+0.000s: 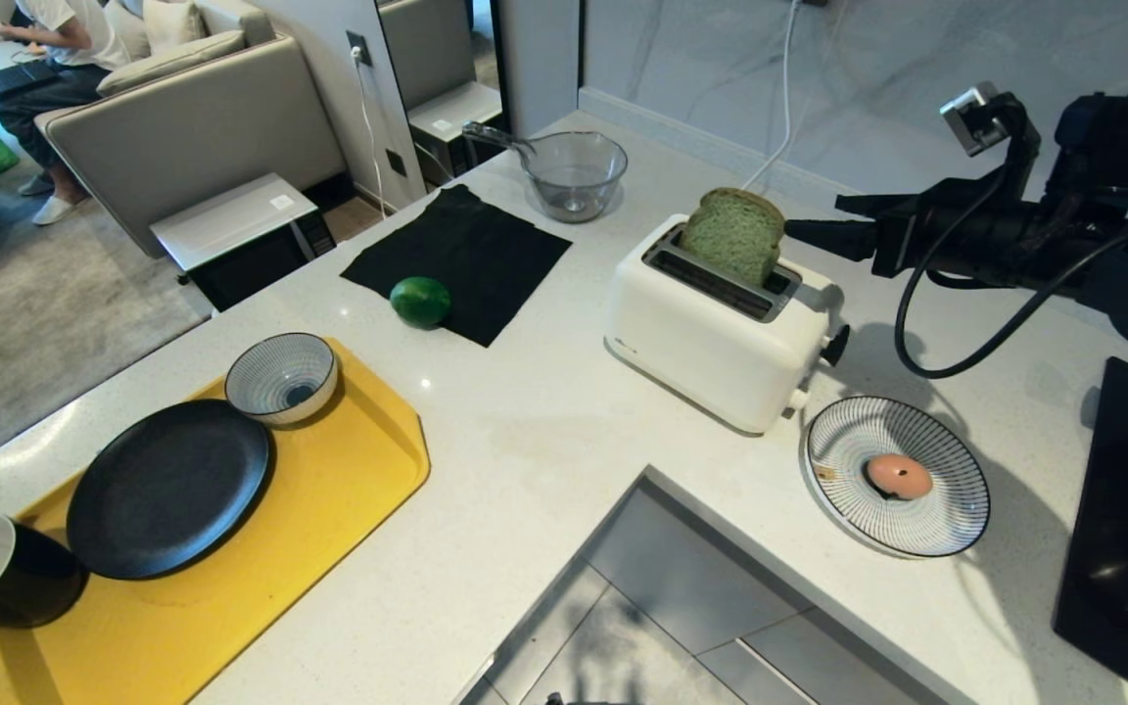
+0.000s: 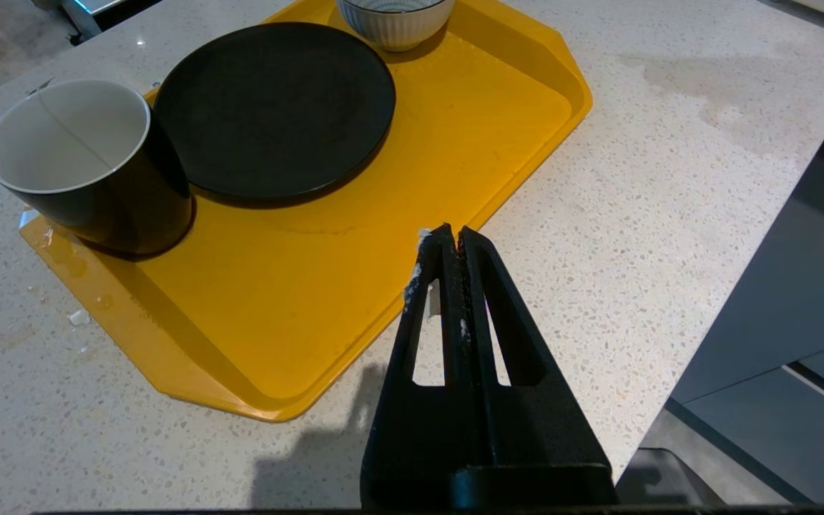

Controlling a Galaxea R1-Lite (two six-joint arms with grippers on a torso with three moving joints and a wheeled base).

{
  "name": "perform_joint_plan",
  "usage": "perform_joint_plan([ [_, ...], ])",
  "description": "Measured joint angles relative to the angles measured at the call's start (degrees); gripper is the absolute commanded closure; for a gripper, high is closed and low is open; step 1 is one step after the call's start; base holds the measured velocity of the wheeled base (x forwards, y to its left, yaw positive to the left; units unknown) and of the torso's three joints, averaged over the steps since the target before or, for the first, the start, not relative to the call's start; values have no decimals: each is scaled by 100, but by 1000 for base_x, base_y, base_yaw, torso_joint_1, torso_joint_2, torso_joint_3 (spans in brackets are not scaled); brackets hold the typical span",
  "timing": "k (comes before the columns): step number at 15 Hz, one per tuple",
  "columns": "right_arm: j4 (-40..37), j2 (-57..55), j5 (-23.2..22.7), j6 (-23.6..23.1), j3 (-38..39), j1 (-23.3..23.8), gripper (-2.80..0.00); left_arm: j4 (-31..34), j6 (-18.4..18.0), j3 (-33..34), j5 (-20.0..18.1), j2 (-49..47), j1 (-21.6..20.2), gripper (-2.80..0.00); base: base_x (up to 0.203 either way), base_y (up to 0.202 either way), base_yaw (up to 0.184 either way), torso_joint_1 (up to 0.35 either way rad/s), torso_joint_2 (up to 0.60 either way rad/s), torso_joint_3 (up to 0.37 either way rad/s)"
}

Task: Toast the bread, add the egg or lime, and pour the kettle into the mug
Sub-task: Put the baked bread on a plate

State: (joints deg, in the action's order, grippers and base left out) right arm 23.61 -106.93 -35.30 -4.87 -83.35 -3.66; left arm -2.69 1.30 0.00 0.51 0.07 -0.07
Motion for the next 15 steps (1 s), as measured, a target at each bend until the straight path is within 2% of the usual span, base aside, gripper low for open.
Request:
perform_joint_plan([
  [3, -2, -237, -1, 24, -340, -50, -280, 0, -1, 0, 0, 0, 0, 0, 0, 0, 0, 0, 0, 0],
  [11, -50, -480, 12, 14, -513, -351, -280, 1, -1, 0, 0, 0, 0, 0, 0, 0, 0, 0, 0, 0],
  [15, -116, -683, 37, 19, -840, -400, -280, 2, -1, 0, 1, 0, 0, 0, 0, 0, 0, 0, 0, 0],
])
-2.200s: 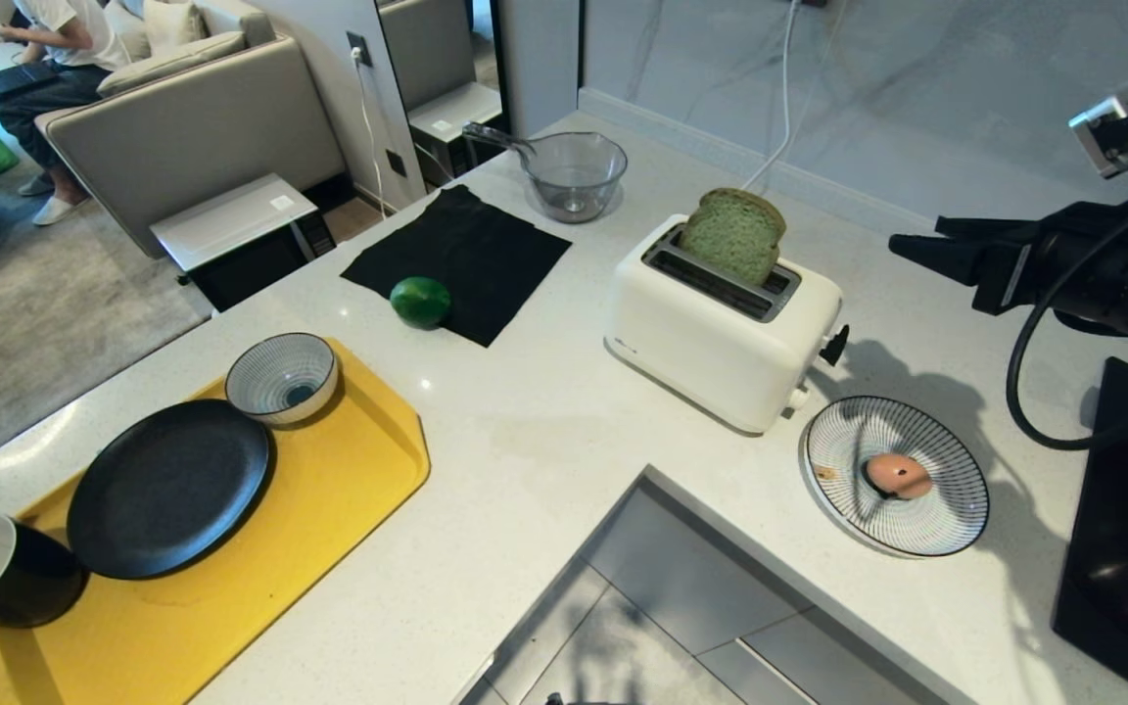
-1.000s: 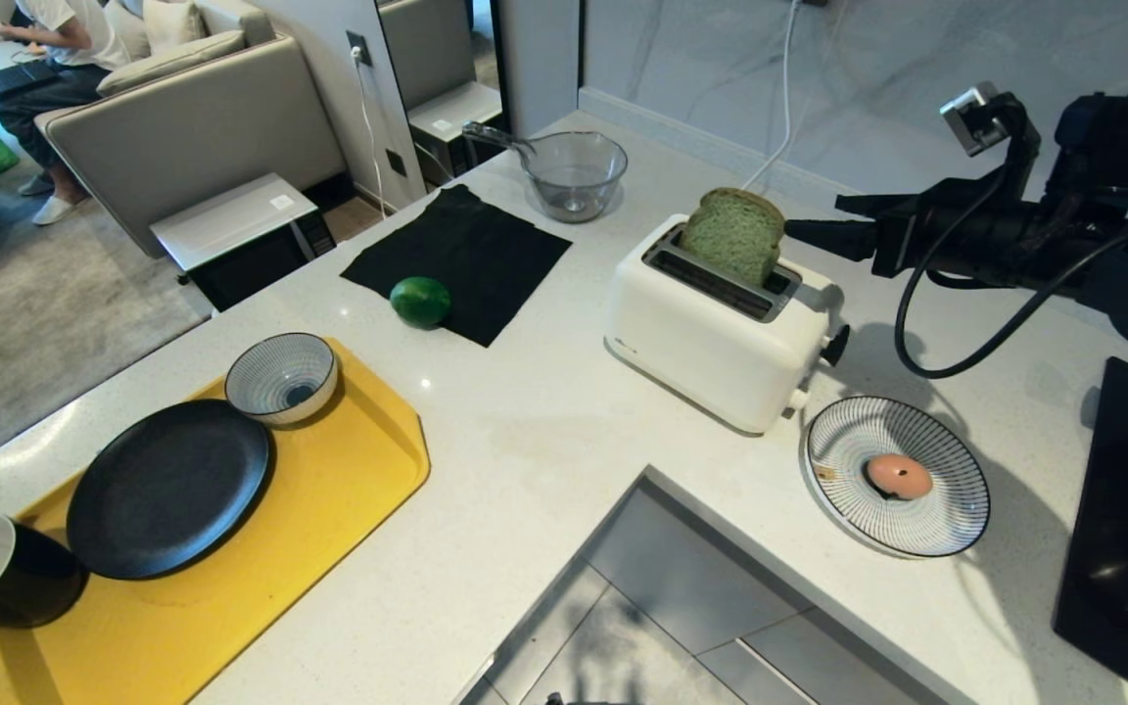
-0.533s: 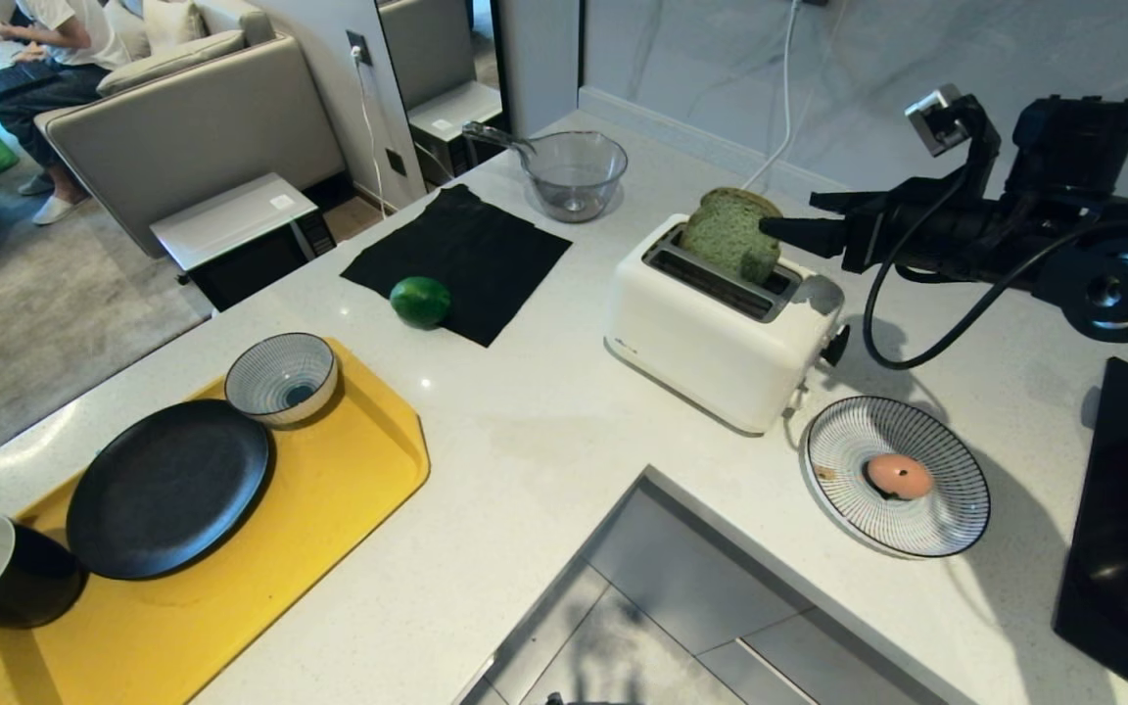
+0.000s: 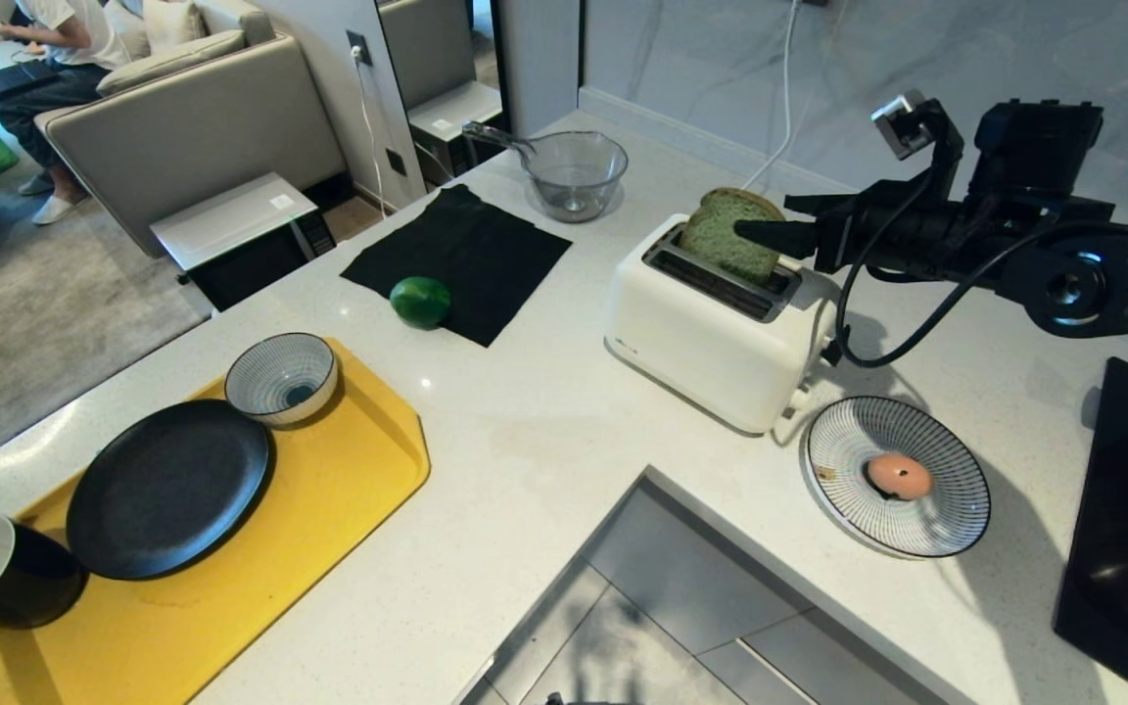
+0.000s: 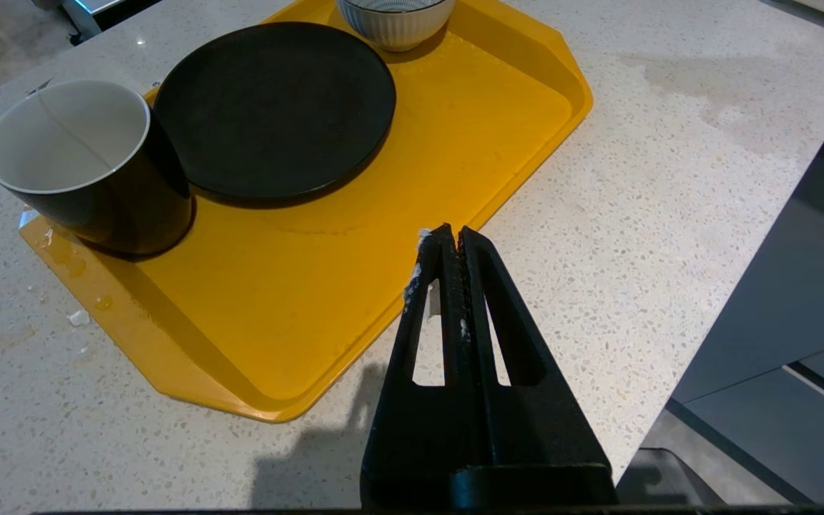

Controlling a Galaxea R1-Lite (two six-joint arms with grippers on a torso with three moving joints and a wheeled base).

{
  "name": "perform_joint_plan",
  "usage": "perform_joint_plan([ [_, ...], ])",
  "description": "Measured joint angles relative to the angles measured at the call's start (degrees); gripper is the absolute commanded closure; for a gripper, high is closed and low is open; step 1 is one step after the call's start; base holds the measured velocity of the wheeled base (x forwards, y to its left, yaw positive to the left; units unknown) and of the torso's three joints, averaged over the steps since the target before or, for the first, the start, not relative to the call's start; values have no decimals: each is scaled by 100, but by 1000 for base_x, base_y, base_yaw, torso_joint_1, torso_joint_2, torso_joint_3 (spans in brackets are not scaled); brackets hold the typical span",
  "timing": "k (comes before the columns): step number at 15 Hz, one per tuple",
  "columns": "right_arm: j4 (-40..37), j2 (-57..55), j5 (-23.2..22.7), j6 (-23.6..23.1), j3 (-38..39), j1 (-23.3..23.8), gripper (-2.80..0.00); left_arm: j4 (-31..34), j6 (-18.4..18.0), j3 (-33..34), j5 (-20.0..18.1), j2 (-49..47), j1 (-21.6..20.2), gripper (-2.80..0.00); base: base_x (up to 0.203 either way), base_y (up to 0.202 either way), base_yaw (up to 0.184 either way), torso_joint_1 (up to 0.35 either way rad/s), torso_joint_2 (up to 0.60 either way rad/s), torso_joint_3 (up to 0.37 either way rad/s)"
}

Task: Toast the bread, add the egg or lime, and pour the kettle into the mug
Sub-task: Put the baked bread on a plate

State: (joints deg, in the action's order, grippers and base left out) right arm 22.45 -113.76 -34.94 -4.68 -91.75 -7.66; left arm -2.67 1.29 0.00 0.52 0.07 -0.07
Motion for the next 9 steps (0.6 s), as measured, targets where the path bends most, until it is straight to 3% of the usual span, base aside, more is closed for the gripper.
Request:
perform_joint_plan([
  [1, -58, -46, 5, 0, -61, -2, 0, -2, -2, 0, 1, 0, 0, 0, 0, 0, 0, 0, 0, 0],
  [9, -181, -162, -4, -2, -163, -6, 0, -2, 0, 0, -1, 0, 0, 0, 0, 0, 0, 0, 0, 0],
])
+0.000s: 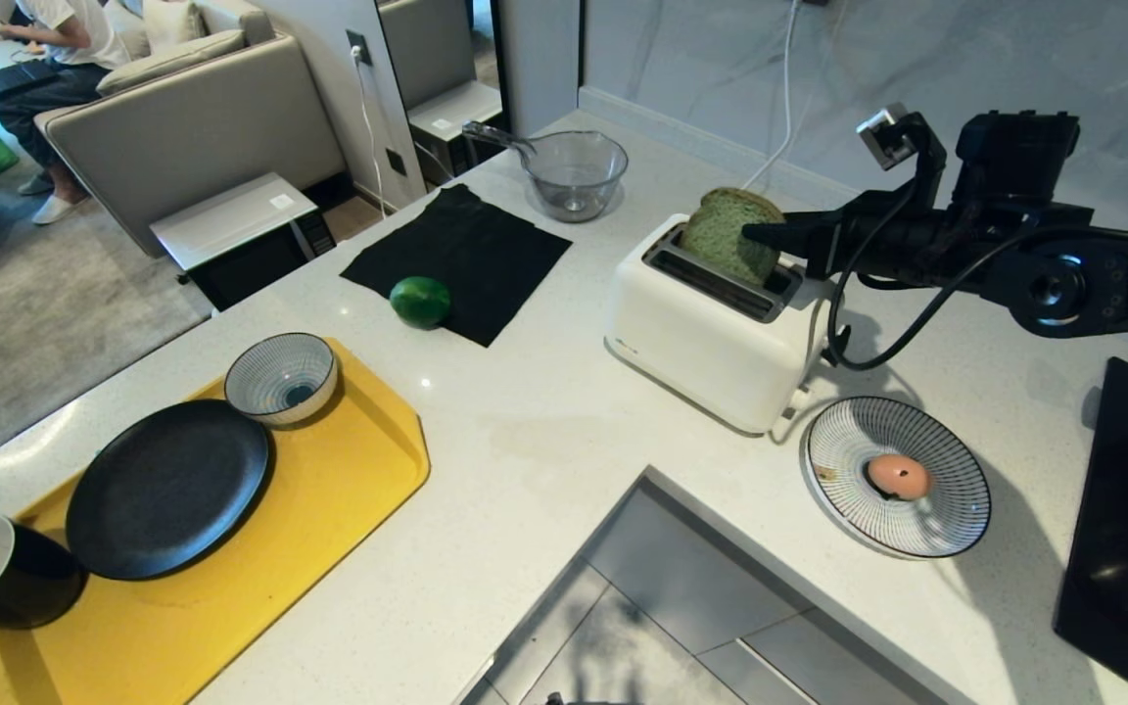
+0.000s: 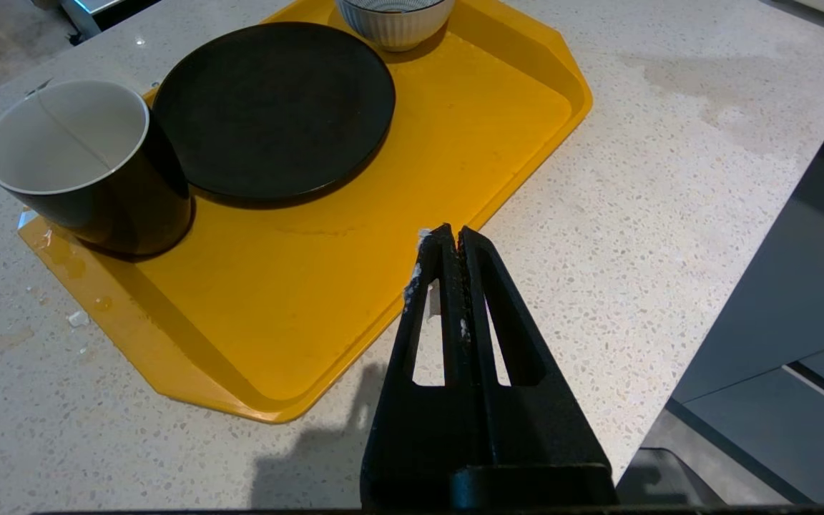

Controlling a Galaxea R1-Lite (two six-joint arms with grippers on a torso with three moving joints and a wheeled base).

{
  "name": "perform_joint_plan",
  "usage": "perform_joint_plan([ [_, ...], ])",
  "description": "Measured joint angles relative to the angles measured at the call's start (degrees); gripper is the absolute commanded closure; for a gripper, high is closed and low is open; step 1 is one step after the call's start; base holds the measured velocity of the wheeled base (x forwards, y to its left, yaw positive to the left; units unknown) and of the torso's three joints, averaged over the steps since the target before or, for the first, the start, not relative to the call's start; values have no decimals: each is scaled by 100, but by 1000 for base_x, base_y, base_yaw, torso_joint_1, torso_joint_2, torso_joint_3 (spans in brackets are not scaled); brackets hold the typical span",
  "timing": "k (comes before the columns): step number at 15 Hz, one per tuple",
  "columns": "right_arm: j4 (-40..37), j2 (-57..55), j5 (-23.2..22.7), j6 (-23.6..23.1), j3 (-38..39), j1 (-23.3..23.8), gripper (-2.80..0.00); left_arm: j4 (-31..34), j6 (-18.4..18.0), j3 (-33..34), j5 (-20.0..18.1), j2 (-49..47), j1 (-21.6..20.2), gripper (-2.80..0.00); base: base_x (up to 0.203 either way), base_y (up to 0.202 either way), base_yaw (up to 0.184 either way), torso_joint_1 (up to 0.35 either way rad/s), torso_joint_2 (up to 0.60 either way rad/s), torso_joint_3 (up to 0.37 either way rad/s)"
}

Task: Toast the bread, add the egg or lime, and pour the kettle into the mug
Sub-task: Put the baked bread on a plate

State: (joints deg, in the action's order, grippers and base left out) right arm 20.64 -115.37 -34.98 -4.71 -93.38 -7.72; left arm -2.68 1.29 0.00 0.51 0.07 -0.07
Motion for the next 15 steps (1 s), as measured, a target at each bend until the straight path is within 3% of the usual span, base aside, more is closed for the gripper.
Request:
perform_joint_plan([
  [7, -6, 206, 36, 46, 59, 0, 0, 2, 0, 0, 0, 0, 0, 0, 0, 0, 0, 0, 0, 0],
  [11, -60, 545, 680, -60, 233, -2, 0, 2, 0, 0, 0, 0, 0, 0, 0, 0, 0, 0, 0, 0],
  [15, -359, 1036, 980, -204, 284, -7, 0, 0, 1, 0, -1, 0, 0, 0, 0, 0, 0, 0, 0, 0],
])
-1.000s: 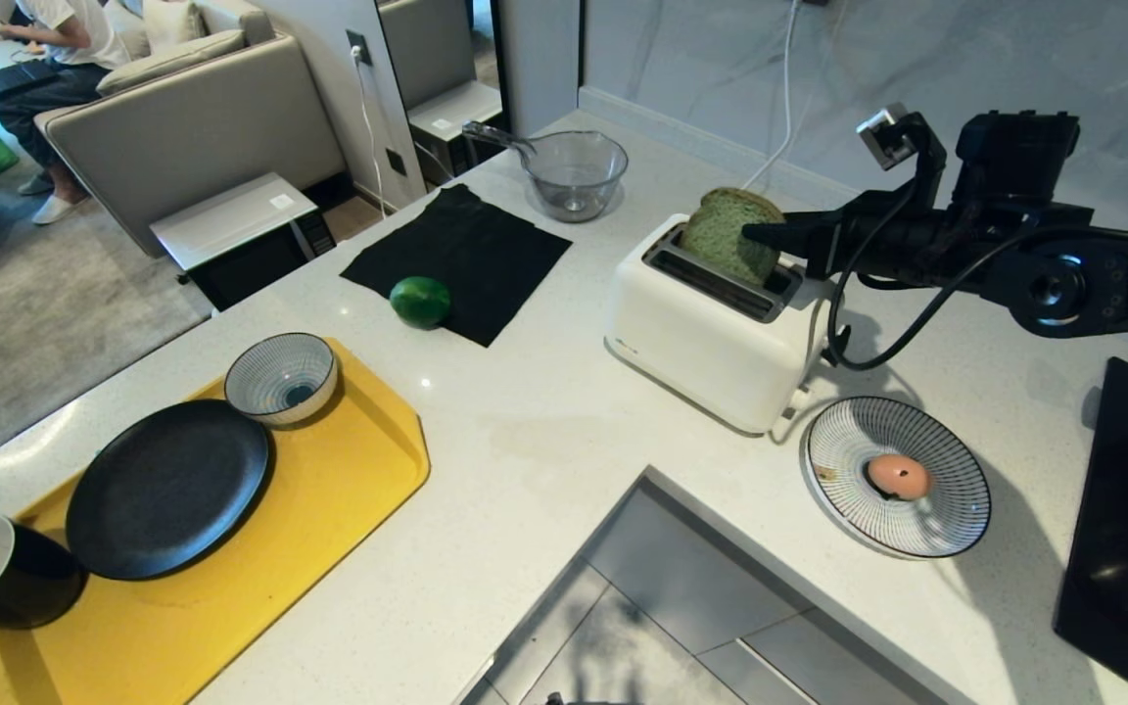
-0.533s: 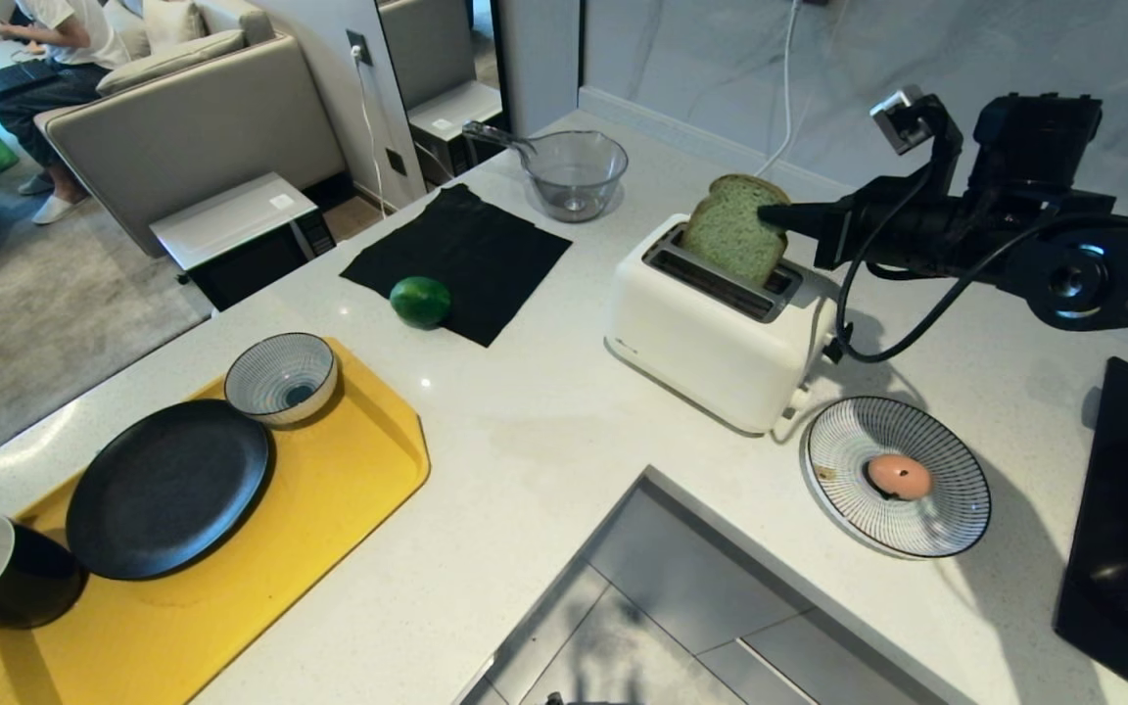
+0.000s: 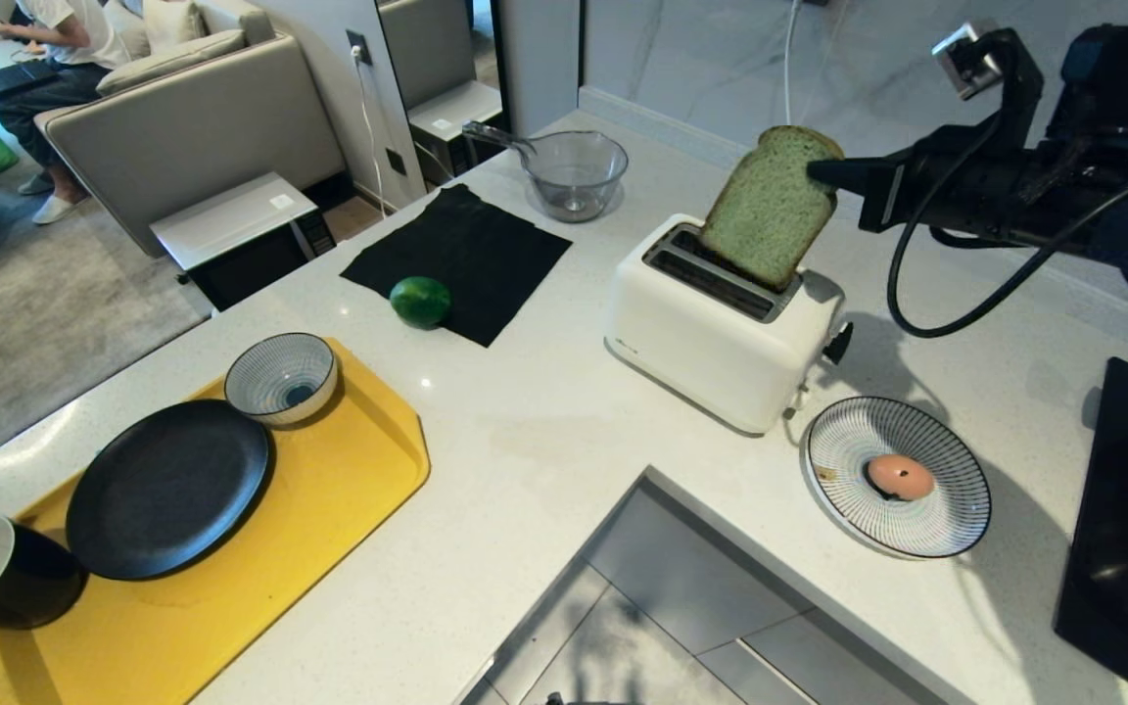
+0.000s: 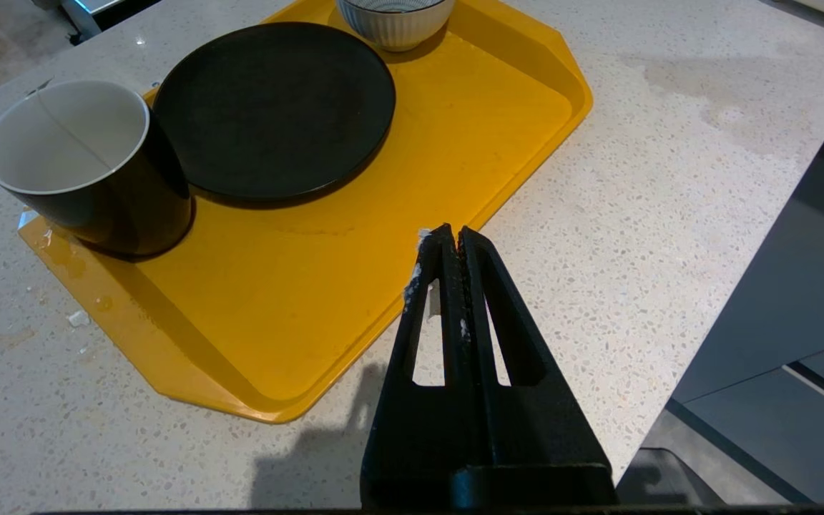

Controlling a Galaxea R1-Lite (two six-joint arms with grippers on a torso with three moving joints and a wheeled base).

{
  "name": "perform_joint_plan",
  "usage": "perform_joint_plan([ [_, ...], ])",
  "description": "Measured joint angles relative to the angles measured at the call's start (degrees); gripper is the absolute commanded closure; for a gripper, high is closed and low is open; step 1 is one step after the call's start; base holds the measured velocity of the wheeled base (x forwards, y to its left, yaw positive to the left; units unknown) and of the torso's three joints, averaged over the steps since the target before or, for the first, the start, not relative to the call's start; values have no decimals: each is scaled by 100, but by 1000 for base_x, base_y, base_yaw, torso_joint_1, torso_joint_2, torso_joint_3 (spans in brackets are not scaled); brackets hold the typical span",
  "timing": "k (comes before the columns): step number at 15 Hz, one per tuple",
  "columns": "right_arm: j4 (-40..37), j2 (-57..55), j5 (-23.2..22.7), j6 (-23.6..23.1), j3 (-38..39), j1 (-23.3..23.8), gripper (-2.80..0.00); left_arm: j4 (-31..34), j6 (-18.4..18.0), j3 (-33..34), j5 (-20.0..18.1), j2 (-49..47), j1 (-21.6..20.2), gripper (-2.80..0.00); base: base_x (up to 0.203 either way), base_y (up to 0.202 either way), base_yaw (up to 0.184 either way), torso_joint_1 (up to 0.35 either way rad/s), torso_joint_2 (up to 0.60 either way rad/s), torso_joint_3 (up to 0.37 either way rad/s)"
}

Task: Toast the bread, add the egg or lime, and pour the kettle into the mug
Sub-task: Put the baked bread on a plate

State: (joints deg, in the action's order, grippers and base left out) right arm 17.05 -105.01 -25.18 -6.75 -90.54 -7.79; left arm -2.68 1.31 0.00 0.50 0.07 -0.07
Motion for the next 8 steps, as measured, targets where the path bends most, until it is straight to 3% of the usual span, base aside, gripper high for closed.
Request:
perform_joint_plan([
  [8, -4, 1067, 9, 504, 24, -34, 0, -1, -1, 0, 1, 0, 0, 0, 0, 0, 0, 0, 0, 0],
])
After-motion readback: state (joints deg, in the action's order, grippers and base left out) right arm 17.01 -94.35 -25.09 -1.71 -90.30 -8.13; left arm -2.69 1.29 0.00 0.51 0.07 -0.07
